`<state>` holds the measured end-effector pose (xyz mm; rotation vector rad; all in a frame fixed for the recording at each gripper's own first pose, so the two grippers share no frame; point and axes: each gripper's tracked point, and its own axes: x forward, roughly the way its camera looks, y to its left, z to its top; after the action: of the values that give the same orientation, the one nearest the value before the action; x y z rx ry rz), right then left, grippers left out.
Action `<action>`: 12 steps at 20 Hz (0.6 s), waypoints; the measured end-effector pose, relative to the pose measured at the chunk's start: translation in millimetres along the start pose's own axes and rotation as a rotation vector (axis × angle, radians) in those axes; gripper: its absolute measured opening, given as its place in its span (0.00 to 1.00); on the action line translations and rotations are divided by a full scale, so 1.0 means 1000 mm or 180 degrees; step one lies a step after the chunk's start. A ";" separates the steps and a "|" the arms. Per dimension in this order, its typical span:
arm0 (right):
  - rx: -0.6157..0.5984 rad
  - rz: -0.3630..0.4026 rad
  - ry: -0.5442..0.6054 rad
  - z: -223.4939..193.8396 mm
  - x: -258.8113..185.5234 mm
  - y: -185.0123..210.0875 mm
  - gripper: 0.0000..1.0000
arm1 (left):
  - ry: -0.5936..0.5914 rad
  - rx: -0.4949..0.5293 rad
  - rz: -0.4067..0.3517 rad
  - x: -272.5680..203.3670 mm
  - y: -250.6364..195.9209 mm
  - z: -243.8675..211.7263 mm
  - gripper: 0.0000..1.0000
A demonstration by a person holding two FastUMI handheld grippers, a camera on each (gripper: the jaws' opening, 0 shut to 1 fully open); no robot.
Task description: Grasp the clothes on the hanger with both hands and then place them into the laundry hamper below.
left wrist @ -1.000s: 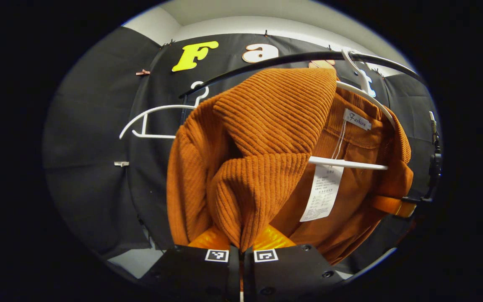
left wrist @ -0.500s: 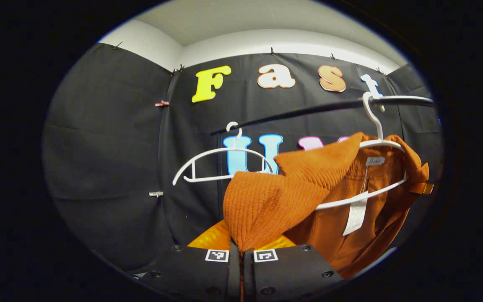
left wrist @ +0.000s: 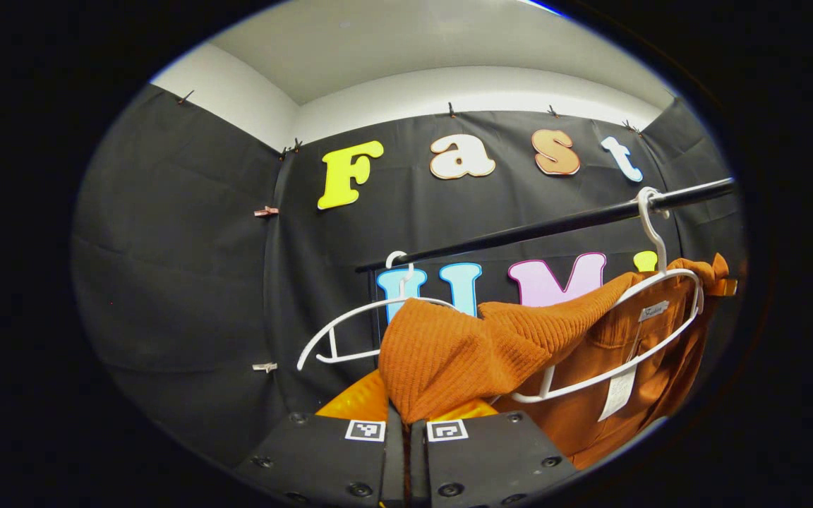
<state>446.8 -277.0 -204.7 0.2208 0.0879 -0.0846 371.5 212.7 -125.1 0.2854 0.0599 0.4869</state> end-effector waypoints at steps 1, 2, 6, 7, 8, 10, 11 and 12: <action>-0.0068 0.0011 0.0016 -0.002 0.005 0.001 0.16 | 0.0038 0.0026 -0.0024 0.007 -0.001 -0.006 0.08; -0.0086 0.0030 0.0071 -0.008 0.012 0.001 0.11 | 0.0107 0.0043 -0.0046 0.013 -0.003 -0.015 0.08; -0.0098 0.0045 0.0382 -0.048 0.014 0.000 0.11 | 0.0438 -0.0151 -0.0044 0.021 -0.004 -0.060 0.07; -0.0118 0.0064 0.0487 -0.064 0.010 -0.002 0.11 | 0.0551 -0.0257 -0.0084 0.017 -0.007 -0.075 0.08; -0.0124 0.0078 0.0624 -0.082 0.005 -0.003 0.11 | 0.0672 -0.0326 -0.0107 0.013 -0.012 -0.092 0.07; -0.0143 0.0050 0.0817 -0.110 -0.007 -0.011 0.11 | 0.0874 -0.0374 -0.0132 -0.001 -0.017 -0.122 0.07; -0.0125 0.0047 0.0891 -0.122 -0.014 -0.011 0.11 | 0.0941 -0.0379 -0.0154 -0.008 -0.023 -0.132 0.07; -0.0101 0.0048 0.0964 -0.133 -0.022 -0.011 0.11 | 0.1003 -0.0366 -0.0161 -0.016 -0.026 -0.142 0.08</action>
<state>413.3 -256.4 -333.7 0.2014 0.3888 -0.0342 351.7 219.4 -268.9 0.0922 0.3438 0.4799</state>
